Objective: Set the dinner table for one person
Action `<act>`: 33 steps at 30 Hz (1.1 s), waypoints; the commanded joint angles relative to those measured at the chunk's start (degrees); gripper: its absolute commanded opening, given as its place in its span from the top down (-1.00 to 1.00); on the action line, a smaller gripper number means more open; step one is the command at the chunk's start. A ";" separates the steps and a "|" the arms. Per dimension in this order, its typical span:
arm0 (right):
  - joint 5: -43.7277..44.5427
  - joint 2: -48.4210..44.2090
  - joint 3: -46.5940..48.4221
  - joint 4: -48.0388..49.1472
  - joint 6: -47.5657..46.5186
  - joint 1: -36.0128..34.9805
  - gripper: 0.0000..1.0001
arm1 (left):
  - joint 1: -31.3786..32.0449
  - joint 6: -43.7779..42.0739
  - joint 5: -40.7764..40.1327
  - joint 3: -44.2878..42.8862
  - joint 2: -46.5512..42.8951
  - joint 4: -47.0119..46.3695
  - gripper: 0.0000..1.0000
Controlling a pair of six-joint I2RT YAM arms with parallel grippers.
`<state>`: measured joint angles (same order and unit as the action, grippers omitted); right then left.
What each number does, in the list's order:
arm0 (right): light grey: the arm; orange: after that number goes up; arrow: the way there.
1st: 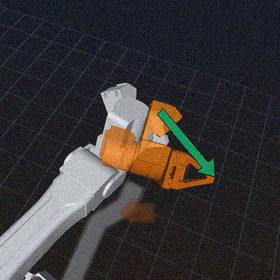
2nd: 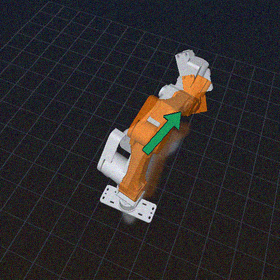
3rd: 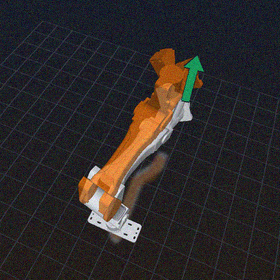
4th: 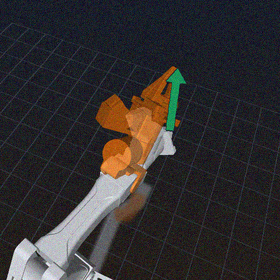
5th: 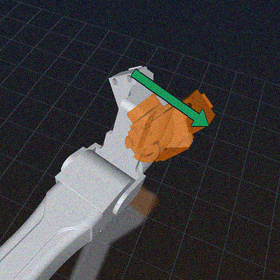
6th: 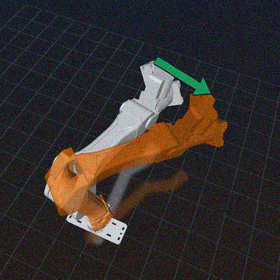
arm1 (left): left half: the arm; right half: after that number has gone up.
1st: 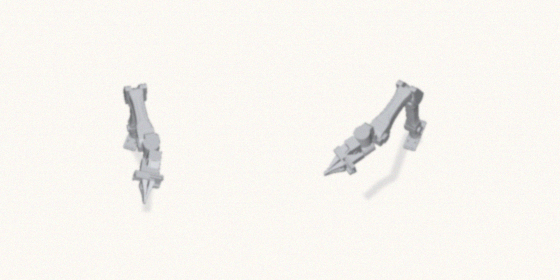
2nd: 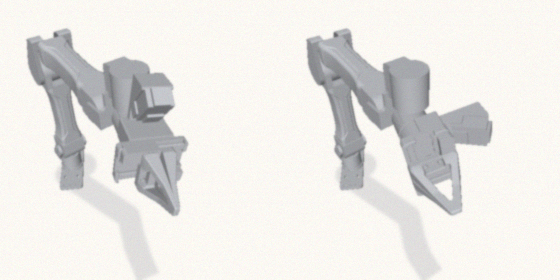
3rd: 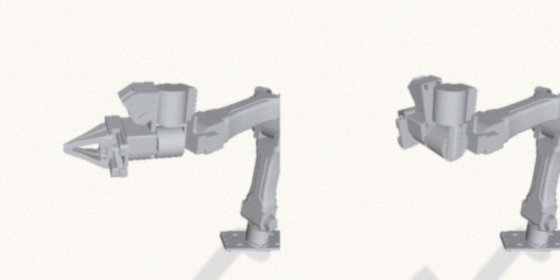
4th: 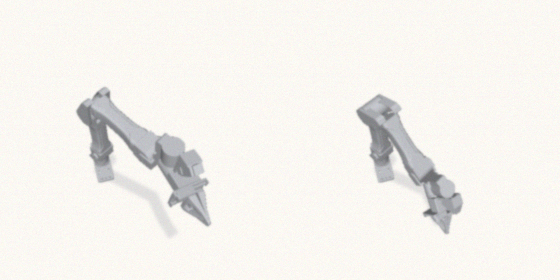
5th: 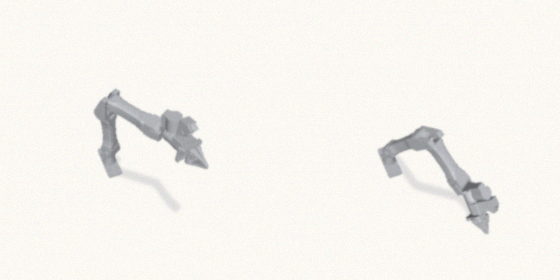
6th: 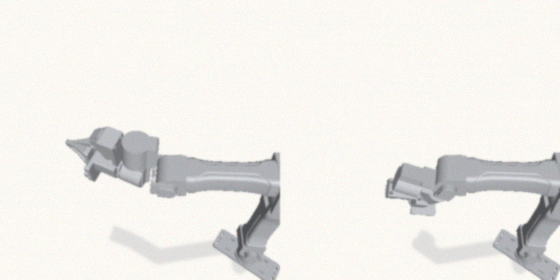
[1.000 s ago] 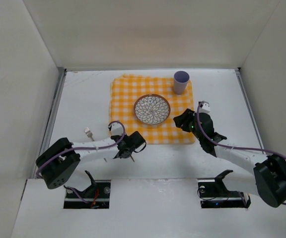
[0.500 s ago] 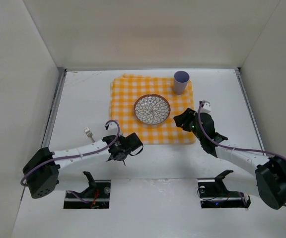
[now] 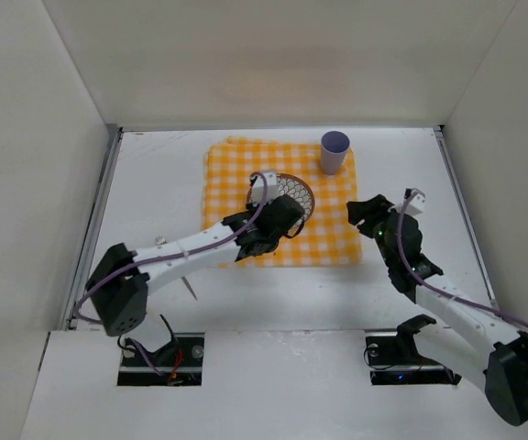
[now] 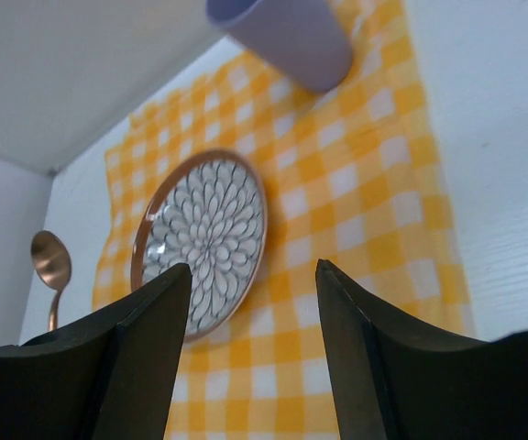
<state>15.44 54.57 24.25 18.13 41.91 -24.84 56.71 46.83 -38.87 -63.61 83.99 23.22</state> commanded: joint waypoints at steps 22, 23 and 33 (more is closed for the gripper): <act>2.93 -9.48 -4.04 -2.31 5.37 8.36 -0.28 | 0.29 -3.77 11.63 -35.96 41.08 -19.35 1.00; 2.58 -9.30 -4.04 -2.31 5.37 8.10 -0.28 | 0.20 -2.98 11.63 -35.97 41.52 -19.53 1.00; 1.70 -6.76 -3.42 -1.61 5.20 8.10 -0.28 | -0.06 4.85 9.25 -33.07 43.54 -24.19 1.00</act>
<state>17.76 47.66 20.51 14.98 46.78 -16.93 56.88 48.49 -27.33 -96.36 129.05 3.97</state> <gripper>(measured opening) 0.640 0.075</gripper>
